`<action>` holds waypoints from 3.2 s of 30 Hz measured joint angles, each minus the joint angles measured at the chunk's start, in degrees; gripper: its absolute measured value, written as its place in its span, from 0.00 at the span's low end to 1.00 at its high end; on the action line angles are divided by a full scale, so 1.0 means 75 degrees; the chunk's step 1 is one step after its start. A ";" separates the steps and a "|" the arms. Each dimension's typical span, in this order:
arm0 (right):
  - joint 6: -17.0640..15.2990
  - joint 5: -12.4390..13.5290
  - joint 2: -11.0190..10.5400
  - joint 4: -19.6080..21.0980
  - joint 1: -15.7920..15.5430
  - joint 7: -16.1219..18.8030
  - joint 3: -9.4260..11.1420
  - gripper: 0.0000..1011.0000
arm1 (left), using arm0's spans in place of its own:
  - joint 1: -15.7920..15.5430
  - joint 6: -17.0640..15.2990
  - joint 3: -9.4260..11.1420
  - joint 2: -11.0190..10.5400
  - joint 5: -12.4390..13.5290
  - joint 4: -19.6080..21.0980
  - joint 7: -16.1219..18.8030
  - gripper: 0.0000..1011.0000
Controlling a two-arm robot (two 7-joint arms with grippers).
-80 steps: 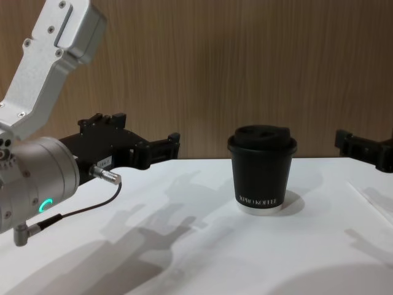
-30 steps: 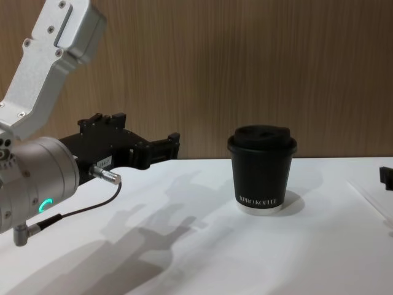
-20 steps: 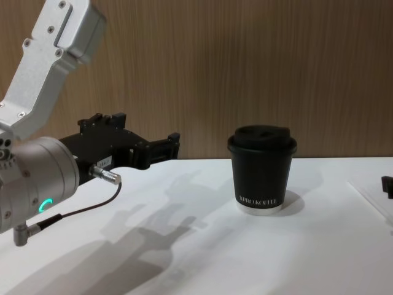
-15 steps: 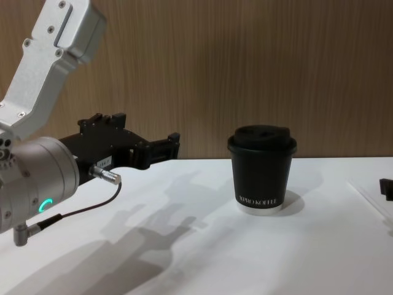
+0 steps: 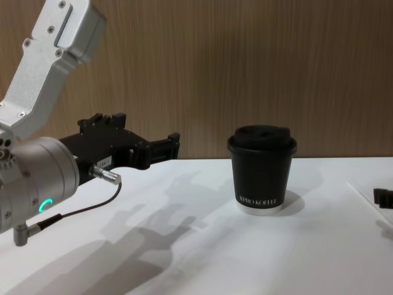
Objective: Pick up the straw with one hand, pass it to the other hand, and insert it into the cup.
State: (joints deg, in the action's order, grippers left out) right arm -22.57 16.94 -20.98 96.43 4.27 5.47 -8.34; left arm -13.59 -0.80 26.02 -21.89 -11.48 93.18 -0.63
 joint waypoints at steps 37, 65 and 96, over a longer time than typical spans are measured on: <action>-0.0014 -0.0526 0.0129 -0.0226 0.0068 0.0060 -0.0242 0.99 | 0.0000 0.0000 0.0000 0.0000 0.0001 0.0000 0.0000 0.99; -0.0176 -0.0671 0.0339 -0.0423 0.0171 0.0136 -0.0260 0.98 | 0.0000 0.0000 0.0000 0.0000 0.0000 0.0000 0.0000 0.99; -0.0230 -0.0803 0.0361 -0.0464 0.0190 0.0149 -0.0294 0.11 | 0.0000 0.0000 0.0000 0.0000 0.0000 0.0000 0.0000 0.99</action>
State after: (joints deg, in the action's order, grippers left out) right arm -24.30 10.91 -18.27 92.95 5.70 6.59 -10.55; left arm -13.59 -0.80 26.03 -21.89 -11.48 93.18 -0.63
